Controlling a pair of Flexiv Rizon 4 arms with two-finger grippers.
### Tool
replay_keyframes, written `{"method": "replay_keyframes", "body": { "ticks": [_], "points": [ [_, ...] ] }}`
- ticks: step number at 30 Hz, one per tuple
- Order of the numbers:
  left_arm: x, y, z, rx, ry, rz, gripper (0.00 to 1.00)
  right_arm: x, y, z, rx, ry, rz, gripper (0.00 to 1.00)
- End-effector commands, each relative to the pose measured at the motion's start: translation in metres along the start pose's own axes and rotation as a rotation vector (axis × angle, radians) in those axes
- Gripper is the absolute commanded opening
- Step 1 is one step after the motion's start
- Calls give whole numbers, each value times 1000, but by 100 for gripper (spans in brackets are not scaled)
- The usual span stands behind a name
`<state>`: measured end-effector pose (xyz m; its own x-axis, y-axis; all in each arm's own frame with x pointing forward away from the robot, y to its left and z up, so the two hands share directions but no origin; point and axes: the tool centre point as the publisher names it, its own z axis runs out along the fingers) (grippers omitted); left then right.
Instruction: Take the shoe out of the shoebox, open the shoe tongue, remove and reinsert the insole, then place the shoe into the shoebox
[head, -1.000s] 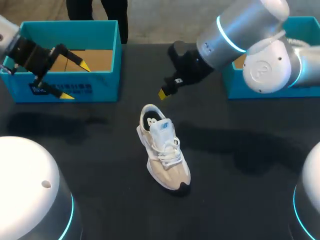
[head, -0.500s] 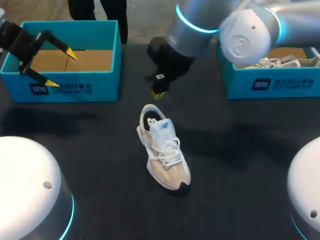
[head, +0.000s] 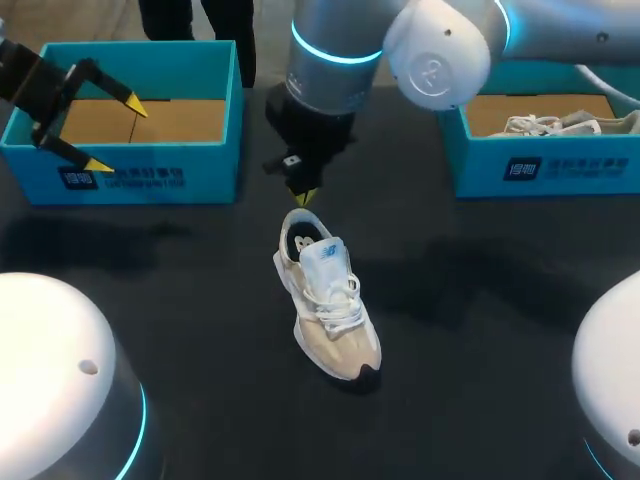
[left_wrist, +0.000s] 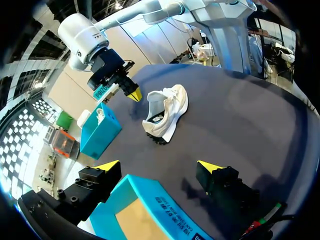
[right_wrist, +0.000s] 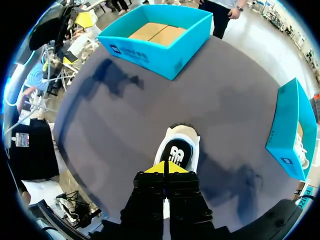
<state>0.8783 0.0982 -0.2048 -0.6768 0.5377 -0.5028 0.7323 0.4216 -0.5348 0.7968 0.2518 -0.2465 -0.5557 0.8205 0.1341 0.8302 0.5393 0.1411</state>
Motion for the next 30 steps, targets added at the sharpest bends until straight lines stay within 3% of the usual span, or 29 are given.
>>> {"method": "replay_keyframes", "body": {
  "ticks": [1, 11, 15, 23, 27, 30],
  "points": [
    [1, -1, -1, -2, 1, 0, 100, 1, 0, 0, 0, -11, 1, 0],
    [1, -1, -1, -2, 1, 0, 100, 2, 0, 3, -20, -12, 3, 0],
    [1, -1, -1, -2, 1, 0, 100, 4, 1, 10, -81, -65, 21, 0],
    [1, -1, -1, -2, 1, 0, 100, 7, -6, 14, -91, -153, 61, 0],
    [1, -1, -1, -2, 1, 0, 100, 9, -11, 27, -67, -123, 90, 0],
    [1, -1, -1, -2, 1, 0, 100, 8, -15, 36, 0, -142, 96, 0]
  ]
}}
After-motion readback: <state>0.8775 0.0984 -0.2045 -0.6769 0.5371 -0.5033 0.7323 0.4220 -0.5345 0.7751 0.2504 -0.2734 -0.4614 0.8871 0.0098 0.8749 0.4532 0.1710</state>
